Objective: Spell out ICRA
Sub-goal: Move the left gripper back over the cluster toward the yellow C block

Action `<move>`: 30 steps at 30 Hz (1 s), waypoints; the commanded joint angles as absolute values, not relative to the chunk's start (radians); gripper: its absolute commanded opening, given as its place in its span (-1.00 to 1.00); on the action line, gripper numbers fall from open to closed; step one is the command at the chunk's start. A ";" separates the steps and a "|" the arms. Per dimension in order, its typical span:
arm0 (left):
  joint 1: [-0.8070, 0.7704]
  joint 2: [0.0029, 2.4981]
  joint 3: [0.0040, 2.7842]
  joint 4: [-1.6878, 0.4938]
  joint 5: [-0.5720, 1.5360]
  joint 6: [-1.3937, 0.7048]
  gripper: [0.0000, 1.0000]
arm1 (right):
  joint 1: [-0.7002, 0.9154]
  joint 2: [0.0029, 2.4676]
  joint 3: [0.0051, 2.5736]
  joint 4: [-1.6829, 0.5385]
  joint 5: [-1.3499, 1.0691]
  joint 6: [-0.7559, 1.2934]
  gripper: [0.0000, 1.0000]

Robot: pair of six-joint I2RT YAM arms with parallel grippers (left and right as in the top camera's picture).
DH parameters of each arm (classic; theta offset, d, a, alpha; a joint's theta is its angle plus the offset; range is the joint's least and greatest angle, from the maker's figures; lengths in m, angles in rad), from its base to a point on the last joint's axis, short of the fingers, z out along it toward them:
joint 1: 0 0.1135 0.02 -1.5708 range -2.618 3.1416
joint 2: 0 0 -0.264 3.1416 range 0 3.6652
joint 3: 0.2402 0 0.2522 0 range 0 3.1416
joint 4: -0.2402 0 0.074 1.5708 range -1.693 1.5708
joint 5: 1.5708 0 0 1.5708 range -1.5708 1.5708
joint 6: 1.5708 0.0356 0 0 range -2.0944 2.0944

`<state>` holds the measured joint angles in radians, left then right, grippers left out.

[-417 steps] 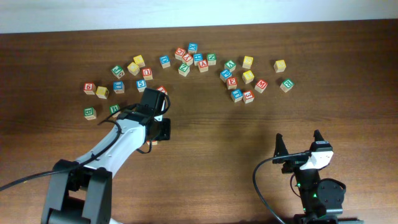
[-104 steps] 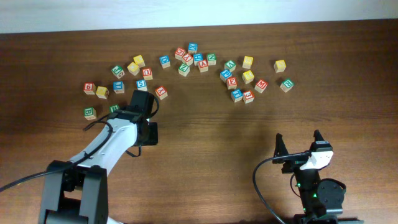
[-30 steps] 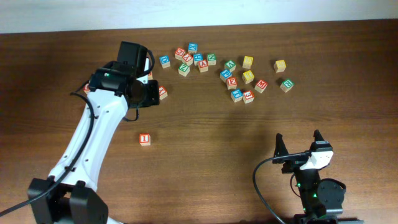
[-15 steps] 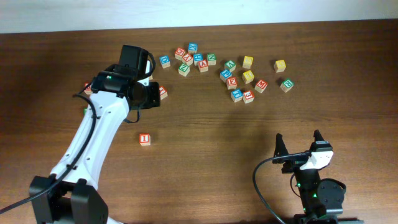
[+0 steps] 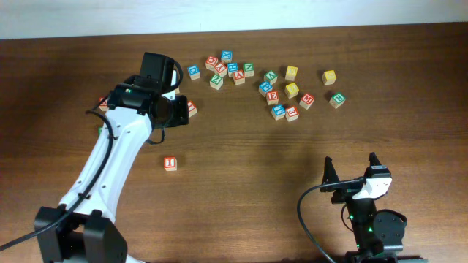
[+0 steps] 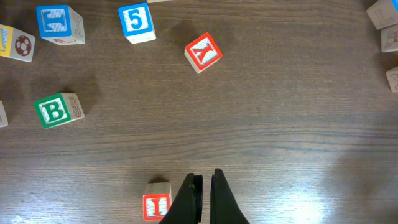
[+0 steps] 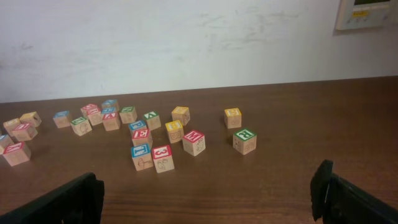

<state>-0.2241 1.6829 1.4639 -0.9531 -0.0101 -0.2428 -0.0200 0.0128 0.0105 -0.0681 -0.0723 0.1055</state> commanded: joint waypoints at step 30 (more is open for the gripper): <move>-0.126 1.723 1.932 -0.690 -0.107 -0.096 -1.00 | -0.027 0.007 0.006 -0.074 -0.070 0.109 0.97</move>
